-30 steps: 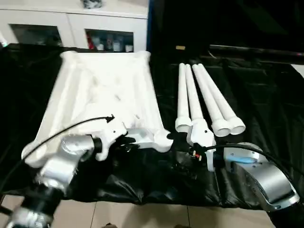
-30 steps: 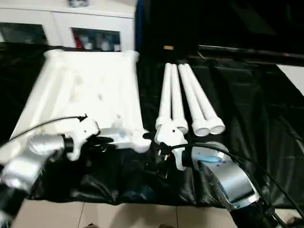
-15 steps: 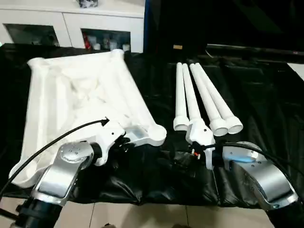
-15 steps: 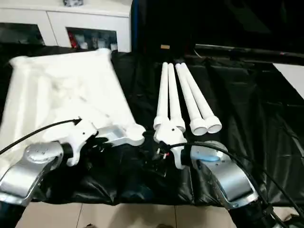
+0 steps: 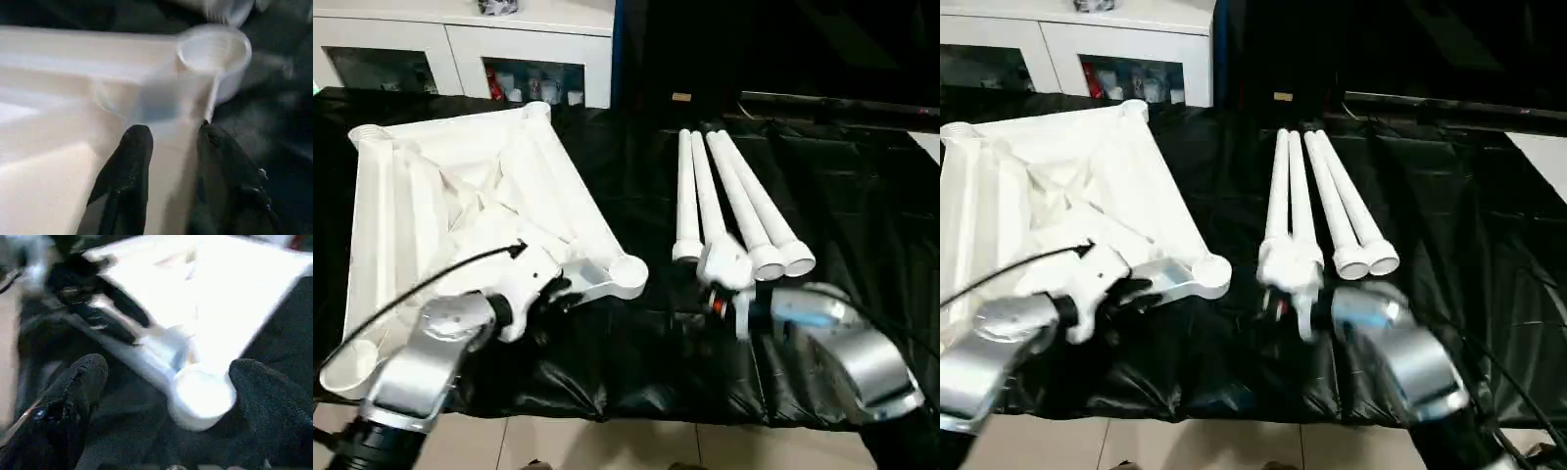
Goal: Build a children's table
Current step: Pick table leg
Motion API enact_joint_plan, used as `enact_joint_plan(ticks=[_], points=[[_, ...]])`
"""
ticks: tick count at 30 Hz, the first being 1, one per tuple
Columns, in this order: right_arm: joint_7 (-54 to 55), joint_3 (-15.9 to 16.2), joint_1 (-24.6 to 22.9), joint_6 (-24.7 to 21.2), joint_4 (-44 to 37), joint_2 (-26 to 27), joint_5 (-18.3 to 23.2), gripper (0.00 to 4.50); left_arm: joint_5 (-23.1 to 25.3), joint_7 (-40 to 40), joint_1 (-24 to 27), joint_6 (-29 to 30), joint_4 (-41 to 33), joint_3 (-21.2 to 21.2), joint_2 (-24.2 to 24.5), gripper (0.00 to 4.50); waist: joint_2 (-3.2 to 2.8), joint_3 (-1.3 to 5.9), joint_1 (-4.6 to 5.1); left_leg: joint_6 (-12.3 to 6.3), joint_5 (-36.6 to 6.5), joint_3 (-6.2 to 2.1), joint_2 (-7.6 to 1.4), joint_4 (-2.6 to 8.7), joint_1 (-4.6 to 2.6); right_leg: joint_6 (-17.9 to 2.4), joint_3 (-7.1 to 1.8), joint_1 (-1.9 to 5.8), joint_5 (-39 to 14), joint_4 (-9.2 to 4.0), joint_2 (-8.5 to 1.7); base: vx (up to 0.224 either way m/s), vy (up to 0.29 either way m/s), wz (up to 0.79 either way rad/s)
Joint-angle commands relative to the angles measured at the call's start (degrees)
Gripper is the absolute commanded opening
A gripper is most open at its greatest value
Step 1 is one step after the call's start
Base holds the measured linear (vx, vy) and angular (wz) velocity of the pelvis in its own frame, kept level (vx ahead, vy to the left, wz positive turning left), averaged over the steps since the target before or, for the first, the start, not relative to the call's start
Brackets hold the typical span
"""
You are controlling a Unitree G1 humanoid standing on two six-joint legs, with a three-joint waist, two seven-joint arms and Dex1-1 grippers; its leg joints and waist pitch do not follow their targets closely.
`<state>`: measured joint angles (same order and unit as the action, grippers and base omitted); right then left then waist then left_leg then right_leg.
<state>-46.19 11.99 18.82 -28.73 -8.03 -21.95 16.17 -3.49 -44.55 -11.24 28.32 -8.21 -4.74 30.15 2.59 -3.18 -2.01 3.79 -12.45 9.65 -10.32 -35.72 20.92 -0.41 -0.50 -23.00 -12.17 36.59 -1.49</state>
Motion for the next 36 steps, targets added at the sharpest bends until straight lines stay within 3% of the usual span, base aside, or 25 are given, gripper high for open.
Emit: enact_joint_plan(ticks=[1, 3, 4, 6, 8, 11, 12, 14, 15, 17, 22, 30, 36], points=[[4.87, -2.80, 2.87, -3.95, 2.77, 1.41, 0.30, 4.50, -2.90, -1.42, -1.03, -1.15, -2.84, 3.04, 0.34, 1.63, -0.10, 3.11, -0.24, -0.26, -6.20, -0.81, -2.28, 4.71, -0.63, -12.04, -1.89, 2.33, -5.42, -4.28, -4.65, 0.000, 0.000, 0.00], [8.68, -3.95, 5.22, -5.78, 5.61, 3.12, -0.77, 4.50, -4.11, -1.51, -1.65, -2.32, -3.01, 4.68, 0.14, 1.63, -0.45, 3.20, -0.26, 0.27, -5.30, -0.77, -2.10, 4.65, -0.65, -12.46, -1.88, 2.26, -4.61, -4.11, -4.66, 0.000, 0.000, 0.00], [12.08, -4.61, 7.16, -6.66, 8.14, 4.29, -2.33, 4.50, -4.64, -1.20, -2.35, -2.71, -2.91, 5.56, -0.12, 1.63, 0.13, 3.15, -0.10, 0.38, -5.15, -0.60, -2.05, 4.67, -0.57, -12.34, -1.87, 2.29, -4.51, -4.16, -4.54, 0.000, 0.000, 0.00], [19.71, -7.19, 12.50, -11.24, 15.41, 7.69, -3.74, 4.50, -5.59, -1.21, -3.74, -2.81, -2.75, 6.36, -0.48, 1.63, -0.13, 3.15, 0.01, 1.53, -4.91, -0.55, -1.78, 4.71, -0.69, -12.22, -1.90, 2.16, -5.18, -3.99, -4.48, 0.000, 0.000, 0.00], [23.57, -8.64, 15.83, -11.77, 20.65, 9.66, -4.01, 4.50, -5.02, -0.89, -4.19, -3.58, -2.37, 5.62, -0.24, 1.63, -0.16, 3.31, -0.02, 2.52, -5.08, -0.58, -1.89, 4.69, -0.81, -11.71, -1.85, 2.15, -5.17, -3.91, -4.58, 0.000, 0.000, 0.00], [32.75, -11.49, 23.57, -7.87, 34.58, 12.86, -4.98, 4.50, -4.26, -1.50, -4.27, -5.84, -1.75, 3.31, 0.08, 1.63, -0.01, 3.68, -0.12, 3.26, -3.25, -0.43, -1.81, 4.59, -0.70, -11.31, -1.84, 2.42, -2.26, -3.43, -4.64, 0.000, 0.000, 0.00], [32.75, -11.49, 23.57, -7.87, 34.58, 12.86, -4.98, 4.50, -4.26, -1.50, -4.27, -5.84, -1.75, 3.31, 0.08, 1.63, -0.07, 3.59, -0.04, 3.39, -2.92, -0.38, -1.86, 4.58, -0.66, -11.43, -1.88, 2.33, -1.37, -3.33, -4.65, 0.000, 0.000, 0.00], [34.59, -12.06, 26.00, -6.42, 39.32, 13.53, -5.07, 4.50, -5.36, -2.73, -4.18, -4.84, -2.53, 3.03, 0.01, 1.83, -0.02, 3.77, -0.29, 2.94, -1.30, -0.19, -1.80, 4.44, -0.57, -11.32, -1.87, 2.67, 3.20, -2.88, -4.54, 0.000, 0.000, 0.00], [36.05, -12.88, 28.16, -5.75, 43.65, 14.22, -4.75, 4.50, -8.08, -5.07, -4.09, -1.60, -3.89, 3.04, 0.23, 1.92, -0.10, 3.84, -0.26, 2.94, -0.63, -0.10, -1.74, 4.37, -0.63, -11.70, -1.84, 2.62, 4.74, -2.68, -4.53, 0.000, 0.000, 0.00], [38.40, -14.09, 30.52, -4.68, 48.17, 14.95, -4.92, 4.50, -10.43, -6.62, -4.13, 1.06, -5.14, 3.09, 0.58, 1.96, -0.12, 3.71, -0.29, 3.06, -0.97, -0.08, -1.72, 4.44, -0.52, -11.86, -1.77, 2.72, 5.07, -2.73, -4.34, 0.000, 0.000, 0.00], [44.01, -16.85, 37.15, -0.34, 61.70, 17.04, -5.41, 4.50, -10.30, -8.26, -5.08, 1.38, -6.33, 1.19, 2.14, 2.39, -0.21, 3.62, -0.14, 3.67, -3.88, -0.02, -1.88, 4.45, -0.57, -11.72, -1.78, 2.52, 1.31, -2.85, -4.55, 0.000, 0.000, 0.00], [44.49, -18.40, 40.78, 2.76, 70.91, 18.51, -4.74, 4.50, -10.61, -9.11, -5.26, 3.09, -8.05, 0.12, 3.79, 2.93, -0.21, 3.59, -0.18, 3.34, -3.83, -0.03, -1.92, 4.43, -0.40, -11.63, -1.75, 2.62, 1.88, -2.71, -4.54, 0.000, 0.000, 0.00], [46.42, -21.39, 43.73, 4.81, 77.99, 18.65, -3.93, 4.50, -11.64, -9.85, -6.15, 4.76, -9.18, 0.25, 5.57, 3.45, -0.25, 3.57, -0.36, 3.61, -4.58, 0.01, -1.90, 4.41, -0.41, -11.82, -1.70, 2.49, 0.97, -2.64, -4.53, 0.000, 0.000, 0.00]])
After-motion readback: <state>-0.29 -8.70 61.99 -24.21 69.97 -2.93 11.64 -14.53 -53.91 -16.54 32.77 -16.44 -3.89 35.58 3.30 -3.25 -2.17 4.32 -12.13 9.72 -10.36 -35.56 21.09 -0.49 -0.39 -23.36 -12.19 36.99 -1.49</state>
